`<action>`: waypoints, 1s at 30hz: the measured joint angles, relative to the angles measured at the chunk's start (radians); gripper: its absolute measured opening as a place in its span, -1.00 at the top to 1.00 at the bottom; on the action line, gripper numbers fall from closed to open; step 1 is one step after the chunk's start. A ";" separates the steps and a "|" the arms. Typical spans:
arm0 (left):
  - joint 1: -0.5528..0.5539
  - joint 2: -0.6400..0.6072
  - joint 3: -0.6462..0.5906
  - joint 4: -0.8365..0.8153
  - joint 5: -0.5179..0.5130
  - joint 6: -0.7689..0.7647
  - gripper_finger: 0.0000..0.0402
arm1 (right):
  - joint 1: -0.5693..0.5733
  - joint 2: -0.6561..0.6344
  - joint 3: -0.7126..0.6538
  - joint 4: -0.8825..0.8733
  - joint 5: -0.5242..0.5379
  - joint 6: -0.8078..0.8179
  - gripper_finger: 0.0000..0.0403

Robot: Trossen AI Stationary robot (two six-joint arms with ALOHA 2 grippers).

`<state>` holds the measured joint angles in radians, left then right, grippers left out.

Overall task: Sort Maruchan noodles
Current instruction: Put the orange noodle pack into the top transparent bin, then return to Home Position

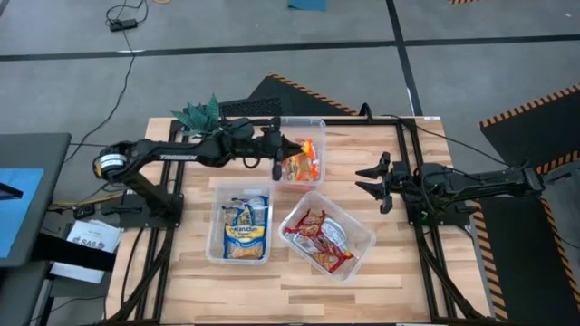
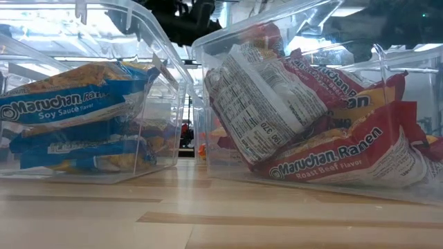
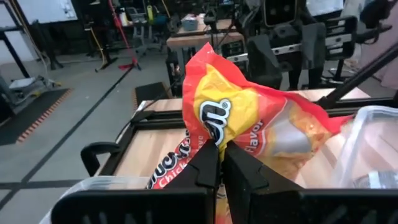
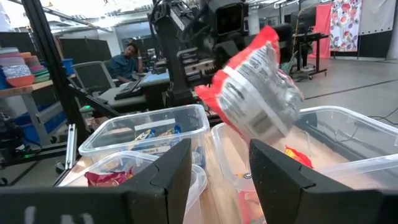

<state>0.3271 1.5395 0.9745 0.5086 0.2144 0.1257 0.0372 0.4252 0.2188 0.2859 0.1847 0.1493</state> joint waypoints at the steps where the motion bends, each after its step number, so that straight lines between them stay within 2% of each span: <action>1: 0.005 0.012 0.000 0.018 0.005 -0.006 1.00 | 0.000 0.000 0.000 0.000 0.000 0.000 0.10; 7: 0.008 0.034 0.000 0.035 -0.002 -0.014 0.98 | 0.000 0.000 0.000 0.000 0.000 0.008 0.10; 17: 0.008 0.014 0.000 0.028 -0.056 -0.082 0.82 | 0.000 0.000 0.000 0.000 0.000 0.009 0.10; 25: 0.021 0.013 0.000 0.030 -0.070 -0.163 0.49 | 0.000 0.000 0.000 0.000 0.000 0.011 0.10; 30: 0.021 -0.023 0.000 0.013 -0.045 -0.222 0.30 | 0.000 0.000 0.000 0.000 0.000 0.011 0.10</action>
<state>0.3481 1.5167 0.9745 0.5219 0.1693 -0.0962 0.0372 0.4252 0.2188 0.2855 0.1844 0.1600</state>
